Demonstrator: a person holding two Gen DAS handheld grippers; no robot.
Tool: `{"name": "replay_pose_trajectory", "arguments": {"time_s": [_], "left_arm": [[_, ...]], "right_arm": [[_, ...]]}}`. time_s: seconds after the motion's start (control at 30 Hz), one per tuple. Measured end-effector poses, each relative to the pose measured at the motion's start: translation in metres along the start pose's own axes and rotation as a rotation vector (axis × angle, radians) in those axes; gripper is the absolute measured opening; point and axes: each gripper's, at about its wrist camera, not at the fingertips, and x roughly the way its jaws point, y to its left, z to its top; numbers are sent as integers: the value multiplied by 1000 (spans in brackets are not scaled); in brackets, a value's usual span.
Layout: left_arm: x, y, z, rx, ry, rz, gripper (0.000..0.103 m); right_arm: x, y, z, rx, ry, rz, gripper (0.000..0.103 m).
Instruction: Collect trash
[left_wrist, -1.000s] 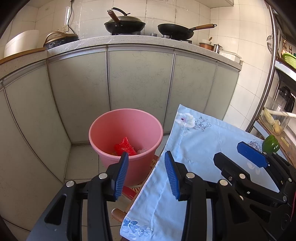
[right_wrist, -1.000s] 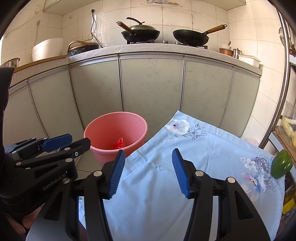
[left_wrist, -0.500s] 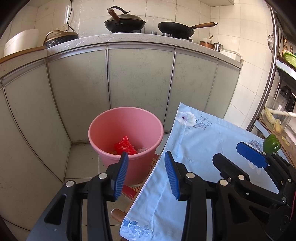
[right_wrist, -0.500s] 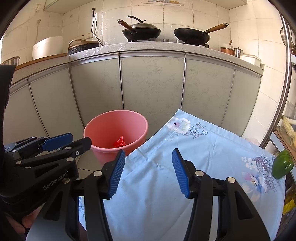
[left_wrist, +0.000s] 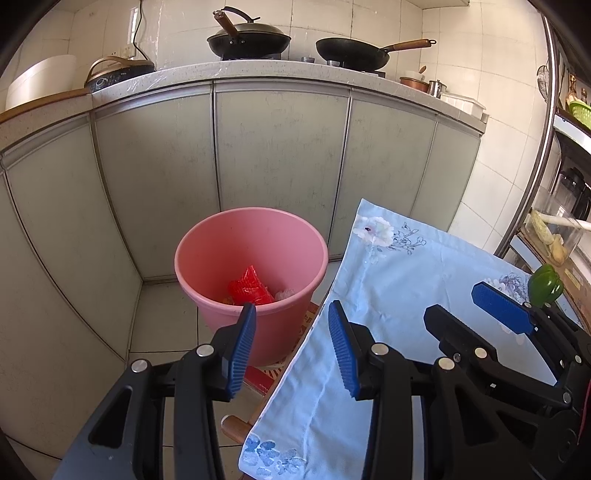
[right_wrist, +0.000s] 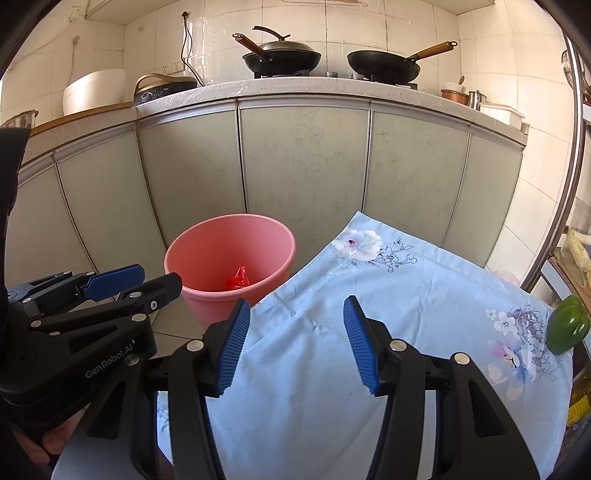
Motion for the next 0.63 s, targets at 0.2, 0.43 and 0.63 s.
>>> {"name": "replay_pose_trajectory", "arguments": {"time_s": [0.2,0.43,0.63], "left_arm": [[4,-1,-1,3,8,6,40],[7,-4,-2,18,12,19,40],[12,-5,-2,21,26,20,42]], "right_arm": [[4,-1,-1,2,10,2,53],[8,-4,-3,10,19,4,53],[11,-7,-4,18,25,8,53]]}}
